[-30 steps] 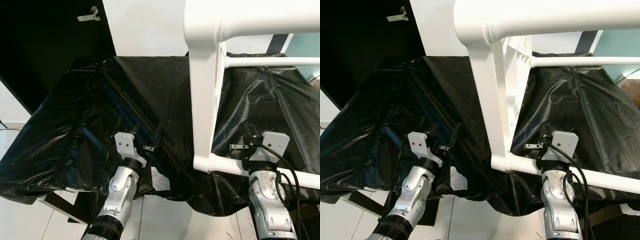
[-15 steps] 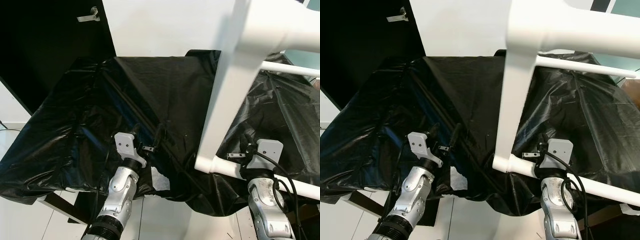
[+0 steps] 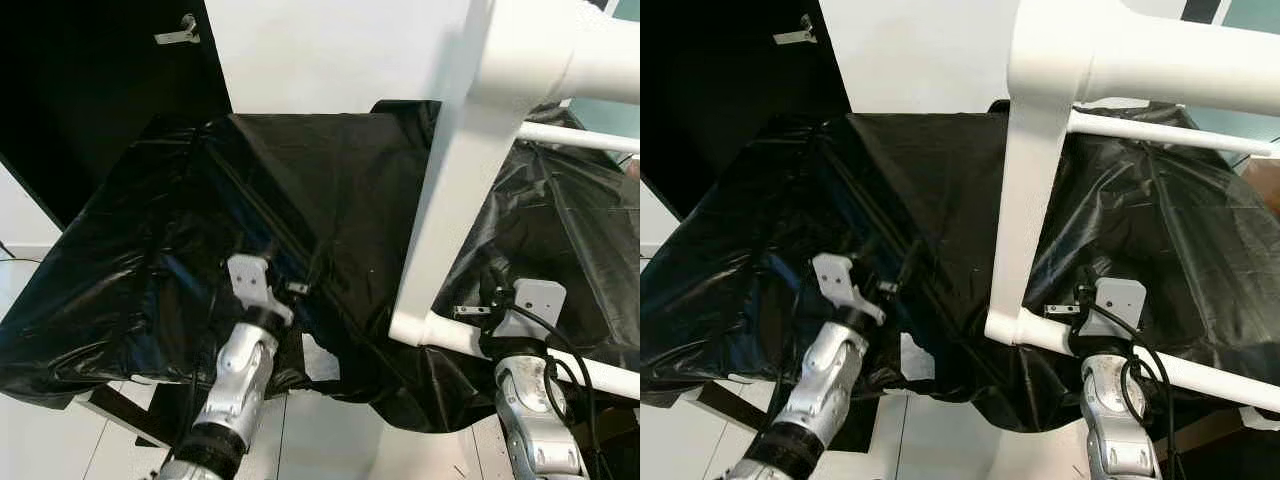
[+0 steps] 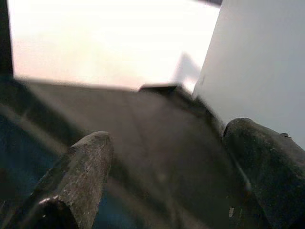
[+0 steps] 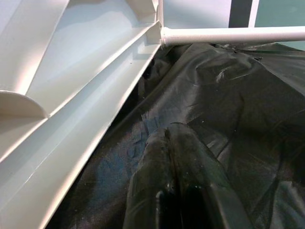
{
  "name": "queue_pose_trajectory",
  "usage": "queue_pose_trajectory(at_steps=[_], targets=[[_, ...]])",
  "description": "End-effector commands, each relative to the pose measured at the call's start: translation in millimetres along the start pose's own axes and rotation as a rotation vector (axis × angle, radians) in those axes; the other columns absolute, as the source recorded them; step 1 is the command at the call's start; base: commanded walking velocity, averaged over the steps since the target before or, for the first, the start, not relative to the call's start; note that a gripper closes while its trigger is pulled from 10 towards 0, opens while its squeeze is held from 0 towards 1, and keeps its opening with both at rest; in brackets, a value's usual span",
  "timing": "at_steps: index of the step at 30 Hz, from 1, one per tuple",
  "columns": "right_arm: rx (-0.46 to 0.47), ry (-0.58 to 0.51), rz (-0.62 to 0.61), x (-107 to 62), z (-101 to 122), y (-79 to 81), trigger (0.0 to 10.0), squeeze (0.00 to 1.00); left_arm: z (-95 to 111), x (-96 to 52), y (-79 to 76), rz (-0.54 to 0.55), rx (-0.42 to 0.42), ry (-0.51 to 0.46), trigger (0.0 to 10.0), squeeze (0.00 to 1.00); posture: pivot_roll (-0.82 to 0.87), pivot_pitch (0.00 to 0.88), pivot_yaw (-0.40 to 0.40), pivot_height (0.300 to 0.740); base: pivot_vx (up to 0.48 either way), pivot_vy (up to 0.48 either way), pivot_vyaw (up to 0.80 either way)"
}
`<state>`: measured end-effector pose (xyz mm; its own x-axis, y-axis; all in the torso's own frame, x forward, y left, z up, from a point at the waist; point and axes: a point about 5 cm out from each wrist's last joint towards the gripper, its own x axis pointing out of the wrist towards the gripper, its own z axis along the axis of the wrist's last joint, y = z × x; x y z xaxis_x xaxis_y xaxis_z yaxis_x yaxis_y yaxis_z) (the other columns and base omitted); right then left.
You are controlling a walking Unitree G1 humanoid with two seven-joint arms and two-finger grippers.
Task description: Building children table
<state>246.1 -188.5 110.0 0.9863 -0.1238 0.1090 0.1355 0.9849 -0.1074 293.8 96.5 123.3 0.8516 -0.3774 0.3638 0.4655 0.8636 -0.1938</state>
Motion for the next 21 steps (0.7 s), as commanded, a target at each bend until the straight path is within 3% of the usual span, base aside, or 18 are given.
queue_pose_trajectory(at_steps=[1, 5, 6, 7, 8, 14, 17, 18, 19, 21], targets=[[0.004, 0.097, 0.007, -4.5, -19, 3.1, 10.0, 0.00, 4, -0.5, -17.9, -0.342, 0.020, -0.007, 10.0, 1.00, -0.12, 0.001, 0.056, 0.740, 0.000, 0.000, 0.00], [0.006, 0.098, 0.008, -1.6, -20, 2.5, 10.0, 0.00, -5, -14.2, -11.6, -0.379, 0.107, 0.046, 10.0, 1.00, -0.12, 0.000, 0.053, 0.740, 0.000, 0.000, 0.00], [0.006, 0.097, 0.009, -0.6, -20, 2.7, 10.0, 0.00, -7, -20.4, -9.9, -0.401, 0.129, 0.065, 10.0, 0.71, -0.12, 0.000, 0.051, 0.740, 0.000, 0.000, 0.00], [0.007, 0.096, 0.010, 0.1, -20, 2.8, 10.0, 0.00, -8, -24.0, -9.2, -0.417, 0.141, 0.075, 10.0, 0.71, -0.12, 0.000, 0.050, 0.740, 0.000, 0.000, 0.00], [0.007, 0.095, 0.013, 1.1, -19, 3.3, 10.0, 0.00, -8, -31.0, -7.7, -0.447, 0.150, 0.089, 10.0, 0.00, -0.11, 0.000, 0.048, 0.740, 0.000, 0.000, 0.00], [0.006, 0.092, 0.027, 7.0, -20, 5.3, 10.0, 0.00, -2, -52.4, -3.3, -0.533, 0.170, 0.129, 10.0, 0.00, -0.09, 0.000, 0.036, 0.740, 0.000, 0.000, 0.00], [0.005, 0.090, 0.030, 8.9, -19, 5.8, 10.0, 0.00, 0, -55.7, -3.0, -0.545, 0.175, 0.136, 10.0, 0.02, -0.09, 0.000, 0.035, 0.740, 0.000, 0.000, 0.00], [0.005, 0.087, 0.035, 11.0, -19, 6.9, 10.0, 0.00, 3, -57.6, -3.7, -0.549, 0.167, 0.139, 10.0, 0.31, -0.09, 0.004, 0.032, 0.740, 0.000, 0.000, 0.00], [0.005, 0.084, 0.041, 13.9, -18, 8.4, 10.0, 0.00, 7, -57.2, -5.9, -0.549, 0.138, 0.124, 10.0, 0.40, -0.08, 0.007, 0.028, 0.740, 0.000, 0.000, 0.00], [0.004, 0.081, 0.046, 16.3, -18, 9.5, 10.0, 0.00, 10, -56.3, -8.0, -0.553, 0.109, 0.110, 10.0, 0.38, -0.08, 0.008, 0.024, 0.740, 0.000, 0.000, 0.00]])
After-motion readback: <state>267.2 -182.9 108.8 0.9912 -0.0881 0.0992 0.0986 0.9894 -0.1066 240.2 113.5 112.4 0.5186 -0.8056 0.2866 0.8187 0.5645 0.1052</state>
